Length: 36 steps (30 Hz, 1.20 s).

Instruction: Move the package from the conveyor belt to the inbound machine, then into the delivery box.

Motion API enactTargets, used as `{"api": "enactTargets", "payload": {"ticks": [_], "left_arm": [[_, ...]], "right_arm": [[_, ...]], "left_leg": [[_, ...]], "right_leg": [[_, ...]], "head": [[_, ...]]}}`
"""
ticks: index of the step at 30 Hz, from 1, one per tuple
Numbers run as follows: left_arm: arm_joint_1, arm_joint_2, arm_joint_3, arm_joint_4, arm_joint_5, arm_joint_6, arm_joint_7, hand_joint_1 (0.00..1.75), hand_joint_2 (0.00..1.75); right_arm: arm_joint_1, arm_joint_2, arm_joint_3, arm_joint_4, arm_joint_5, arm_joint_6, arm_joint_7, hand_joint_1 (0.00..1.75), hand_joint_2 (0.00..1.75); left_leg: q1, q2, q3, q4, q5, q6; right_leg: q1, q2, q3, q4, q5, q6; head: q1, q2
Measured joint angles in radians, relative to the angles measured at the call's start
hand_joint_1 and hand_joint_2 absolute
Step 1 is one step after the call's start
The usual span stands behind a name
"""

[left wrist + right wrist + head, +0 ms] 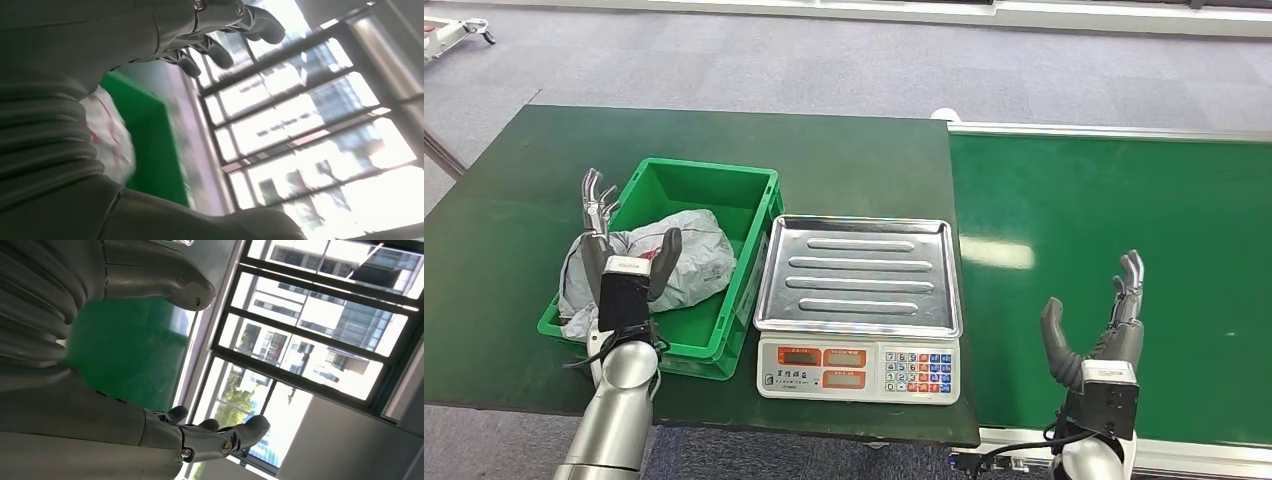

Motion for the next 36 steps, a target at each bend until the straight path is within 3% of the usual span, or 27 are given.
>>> {"api": "enactTargets", "payload": {"ticks": [5,15,19,26,30,36], "left_arm": [[0.016,-0.037,-0.103,-0.069,0.169,-0.154,-0.071,0.00,0.00],[0.025,-0.056,-0.172,-0.093,0.204,-0.207,-0.083,0.00,0.00],[0.036,-0.077,-0.186,-0.085,0.213,-0.256,-0.096,0.00,1.75],[0.062,-0.097,-0.223,-0.075,0.234,-0.401,-0.099,0.00,1.75],[0.062,-0.105,-0.251,-0.061,0.182,-0.448,-0.088,0.00,1.75],[0.062,-0.112,-0.264,-0.046,0.157,-0.467,-0.084,0.00,1.75]], "right_arm": [[-0.048,0.000,0.004,0.034,-0.008,0.009,-0.055,0.00,1.75],[-0.078,0.002,0.015,0.075,-0.004,0.010,-0.068,0.00,1.75],[-0.092,0.008,0.032,0.083,0.020,-0.003,-0.071,0.00,1.75],[-0.119,0.012,0.097,0.104,0.023,-0.031,-0.072,0.00,1.75],[-0.132,0.014,0.117,0.119,0.008,-0.035,-0.072,0.00,0.00],[-0.139,0.015,0.120,0.133,-0.003,-0.027,-0.072,0.00,0.00]], "left_leg": [[0.000,0.000,0.000,0.000,0.000,0.000],[0.000,0.000,0.000,0.000,0.000,0.000],[0.000,0.000,0.000,0.000,0.000,0.000],[0.000,-0.001,0.000,0.000,0.000,0.000],[0.000,-0.001,0.000,0.000,0.000,0.000],[0.000,-0.001,0.000,0.000,0.000,0.000]], "right_leg": [[0.000,0.000,0.000,0.000,0.000,0.000],[0.001,0.000,0.000,0.000,0.000,0.000],[0.000,0.000,0.000,0.000,0.000,0.000],[0.000,-0.001,0.000,0.000,0.000,0.000],[0.000,0.000,0.000,0.000,0.000,0.000],[0.000,-0.001,0.000,0.000,0.000,0.000]], "head": [[0.000,0.000],[0.000,0.000],[0.000,0.000],[0.000,0.000],[0.000,0.000],[0.000,0.000]]}}
